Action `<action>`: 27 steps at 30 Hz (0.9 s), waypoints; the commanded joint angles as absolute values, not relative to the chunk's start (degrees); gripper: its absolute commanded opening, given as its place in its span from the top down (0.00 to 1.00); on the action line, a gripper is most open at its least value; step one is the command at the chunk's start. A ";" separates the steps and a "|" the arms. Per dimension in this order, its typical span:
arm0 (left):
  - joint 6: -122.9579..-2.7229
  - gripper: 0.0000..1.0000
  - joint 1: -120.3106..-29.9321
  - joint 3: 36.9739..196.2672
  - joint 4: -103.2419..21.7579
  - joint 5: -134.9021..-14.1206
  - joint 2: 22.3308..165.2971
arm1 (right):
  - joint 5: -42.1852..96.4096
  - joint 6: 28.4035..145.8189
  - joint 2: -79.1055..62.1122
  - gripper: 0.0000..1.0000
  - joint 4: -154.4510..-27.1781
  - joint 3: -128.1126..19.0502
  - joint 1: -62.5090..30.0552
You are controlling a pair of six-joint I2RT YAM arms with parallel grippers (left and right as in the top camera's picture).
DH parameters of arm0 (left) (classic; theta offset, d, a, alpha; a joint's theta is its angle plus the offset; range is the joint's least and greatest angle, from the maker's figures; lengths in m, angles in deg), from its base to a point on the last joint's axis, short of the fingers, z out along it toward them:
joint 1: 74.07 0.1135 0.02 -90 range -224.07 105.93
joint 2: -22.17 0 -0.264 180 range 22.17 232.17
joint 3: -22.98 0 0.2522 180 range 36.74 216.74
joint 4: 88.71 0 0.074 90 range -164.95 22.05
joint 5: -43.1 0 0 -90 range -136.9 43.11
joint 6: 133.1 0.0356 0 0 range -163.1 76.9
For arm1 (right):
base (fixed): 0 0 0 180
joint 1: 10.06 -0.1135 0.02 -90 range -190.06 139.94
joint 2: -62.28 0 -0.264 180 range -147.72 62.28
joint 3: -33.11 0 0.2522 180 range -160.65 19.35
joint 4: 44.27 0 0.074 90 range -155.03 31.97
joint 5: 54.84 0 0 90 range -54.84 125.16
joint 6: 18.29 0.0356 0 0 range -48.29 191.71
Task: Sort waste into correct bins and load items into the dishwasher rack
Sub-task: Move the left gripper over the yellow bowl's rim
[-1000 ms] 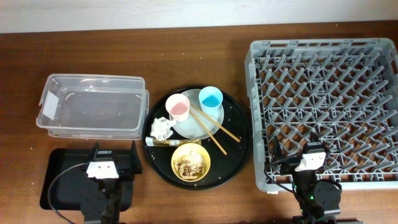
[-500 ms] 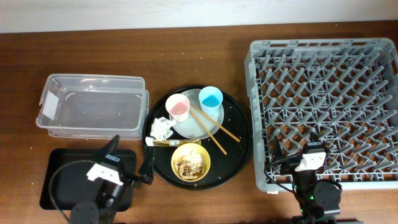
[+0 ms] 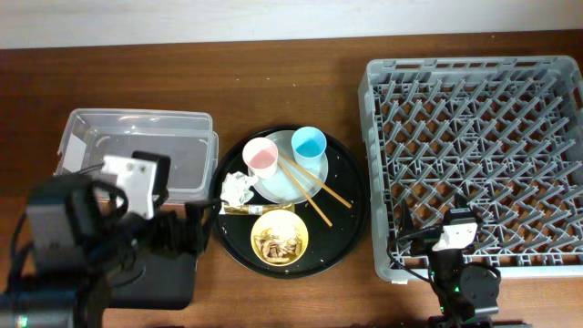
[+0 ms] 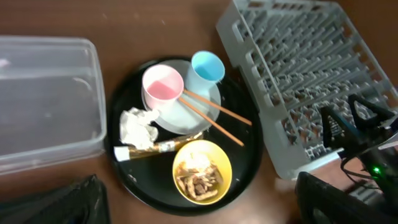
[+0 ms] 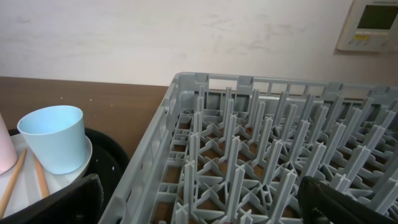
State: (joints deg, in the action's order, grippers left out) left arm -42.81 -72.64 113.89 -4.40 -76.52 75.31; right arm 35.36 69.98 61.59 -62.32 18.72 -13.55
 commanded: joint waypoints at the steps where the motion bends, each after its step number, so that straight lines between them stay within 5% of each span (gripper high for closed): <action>1: -47.70 0.35 -72.57 114.28 -2.42 -73.33 75.99 | 35.87 70.24 61.96 0.02 -62.70 19.03 -13.86; 3: -52.38 0.51 -72.57 112.40 -2.24 -66.80 75.81 | 35.87 70.24 61.96 0.02 -62.70 19.03 -13.86; 8: -56.49 0.57 -74.37 105.76 -7.01 -62.88 75.86 | 35.87 70.24 61.96 0.02 -62.70 19.03 -13.86; 17: -65.43 0.59 -100.97 102.50 -19.38 -51.32 94.11 | 35.87 70.24 61.96 0.02 -62.70 19.03 -13.86; 21: -66.28 0.77 -108.84 102.50 -18.68 -51.82 103.51 | 35.87 70.26 61.96 0.02 -62.70 19.03 -13.86; 27: -72.91 0.82 -122.12 102.50 -19.01 -48.68 111.20 | 35.87 70.26 61.96 0.02 -62.70 19.03 -13.86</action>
State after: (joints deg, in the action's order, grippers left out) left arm -69.47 -119.35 102.63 -18.90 -51.78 109.85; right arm 35.36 70.00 61.63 -62.32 18.72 -13.55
